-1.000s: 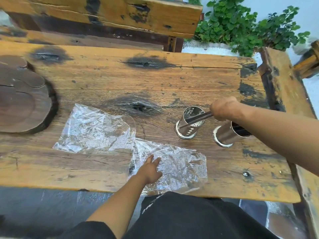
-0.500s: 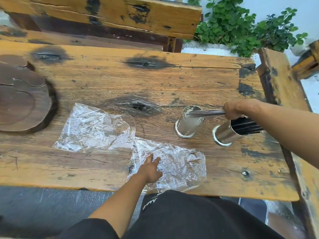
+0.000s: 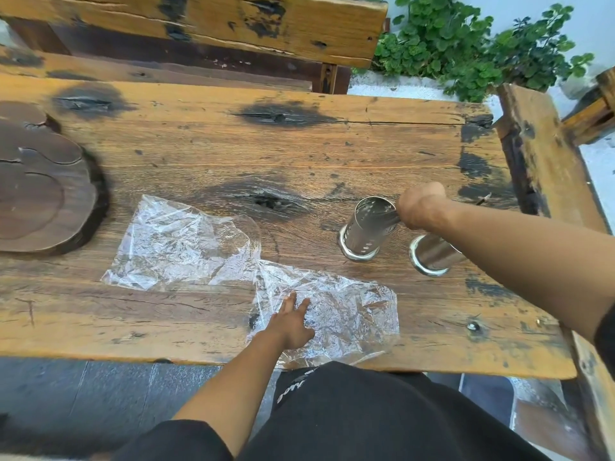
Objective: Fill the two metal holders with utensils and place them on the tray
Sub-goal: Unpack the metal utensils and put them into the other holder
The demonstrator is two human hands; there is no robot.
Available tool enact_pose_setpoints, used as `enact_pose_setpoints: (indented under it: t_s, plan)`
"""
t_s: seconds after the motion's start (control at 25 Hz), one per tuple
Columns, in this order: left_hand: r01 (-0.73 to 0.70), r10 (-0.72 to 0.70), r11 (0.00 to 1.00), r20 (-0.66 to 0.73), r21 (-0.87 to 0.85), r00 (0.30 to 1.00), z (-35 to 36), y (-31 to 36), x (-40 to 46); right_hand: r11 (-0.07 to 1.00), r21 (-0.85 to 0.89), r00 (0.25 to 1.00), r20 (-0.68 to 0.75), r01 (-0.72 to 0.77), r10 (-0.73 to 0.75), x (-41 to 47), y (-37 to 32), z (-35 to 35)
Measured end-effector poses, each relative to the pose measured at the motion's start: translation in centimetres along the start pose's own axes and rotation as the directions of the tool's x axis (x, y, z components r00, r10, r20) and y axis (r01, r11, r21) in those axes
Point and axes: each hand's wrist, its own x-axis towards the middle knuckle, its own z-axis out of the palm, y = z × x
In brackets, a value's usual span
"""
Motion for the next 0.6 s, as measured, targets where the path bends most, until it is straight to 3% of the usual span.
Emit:
enact_pose_setpoints:
  t_s: [0.24, 0.6]
  plan:
    - [-0.014, 0.015, 0.999, -0.021, 0.032, 1.0, -0.2, -0.3, -0.1, 0.999, -0.042, 0.999, -0.028, 0.03, -0.031, 0.4, -2.2, 0.2]
    - [-0.017, 0.018, 0.999, -0.019, 0.048, 1.0, 0.1, -0.3, -0.1, 1.0, -0.016, 0.999, -0.051, -0.013, 0.013, -0.4, -0.4, -1.7]
